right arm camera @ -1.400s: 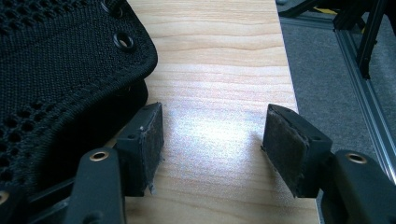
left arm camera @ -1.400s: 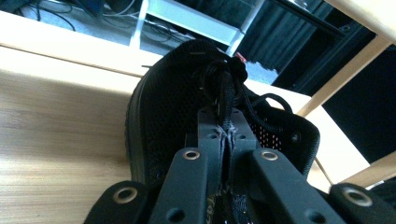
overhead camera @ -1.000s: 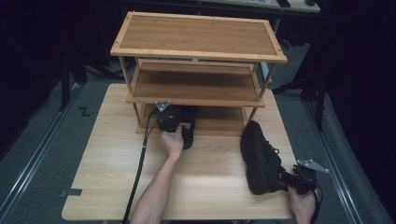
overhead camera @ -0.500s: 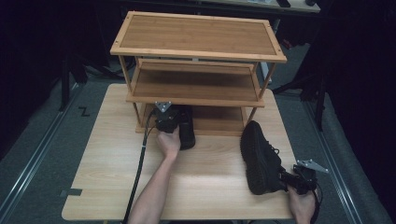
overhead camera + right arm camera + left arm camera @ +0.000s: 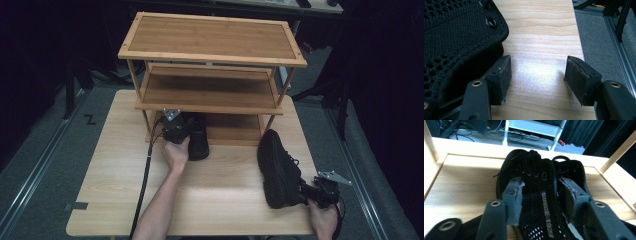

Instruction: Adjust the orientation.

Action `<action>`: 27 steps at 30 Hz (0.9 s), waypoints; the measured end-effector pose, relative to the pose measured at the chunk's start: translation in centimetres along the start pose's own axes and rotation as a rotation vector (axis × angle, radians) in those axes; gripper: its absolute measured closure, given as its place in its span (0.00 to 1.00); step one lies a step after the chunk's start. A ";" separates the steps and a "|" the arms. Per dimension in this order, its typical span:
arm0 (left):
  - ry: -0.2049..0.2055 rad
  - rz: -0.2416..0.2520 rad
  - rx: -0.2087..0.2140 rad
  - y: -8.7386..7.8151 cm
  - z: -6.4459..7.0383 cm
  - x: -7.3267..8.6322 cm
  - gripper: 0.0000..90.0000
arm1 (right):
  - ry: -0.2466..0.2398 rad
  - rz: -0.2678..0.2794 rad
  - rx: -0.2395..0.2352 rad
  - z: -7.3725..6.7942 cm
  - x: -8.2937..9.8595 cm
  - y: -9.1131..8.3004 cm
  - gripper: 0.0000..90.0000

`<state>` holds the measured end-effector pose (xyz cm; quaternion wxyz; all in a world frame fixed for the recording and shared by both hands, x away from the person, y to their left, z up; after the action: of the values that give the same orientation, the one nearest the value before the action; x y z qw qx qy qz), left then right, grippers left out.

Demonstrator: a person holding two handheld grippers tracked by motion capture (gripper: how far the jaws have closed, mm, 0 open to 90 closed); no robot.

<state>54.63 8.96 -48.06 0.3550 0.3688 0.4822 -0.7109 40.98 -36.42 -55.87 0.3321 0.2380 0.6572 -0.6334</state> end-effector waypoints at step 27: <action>0.192 -0.023 0.024 -4.0 -1.2 0.3 0.47 | 0.003 -0.001 -0.001 0.0 0.0 0.0 0.43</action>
<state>51.28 11.16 -46.98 0.2943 0.4341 0.5096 -0.6821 40.99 -36.43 -55.87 0.3310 0.2387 0.6580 -0.6329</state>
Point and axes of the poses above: each handheld gripper's, and its own axes: y roughly forward along the jaws, x roughly out of its underside, z roughly to its right, the point moved 8 cm from there along y, roughly forward along the jaws
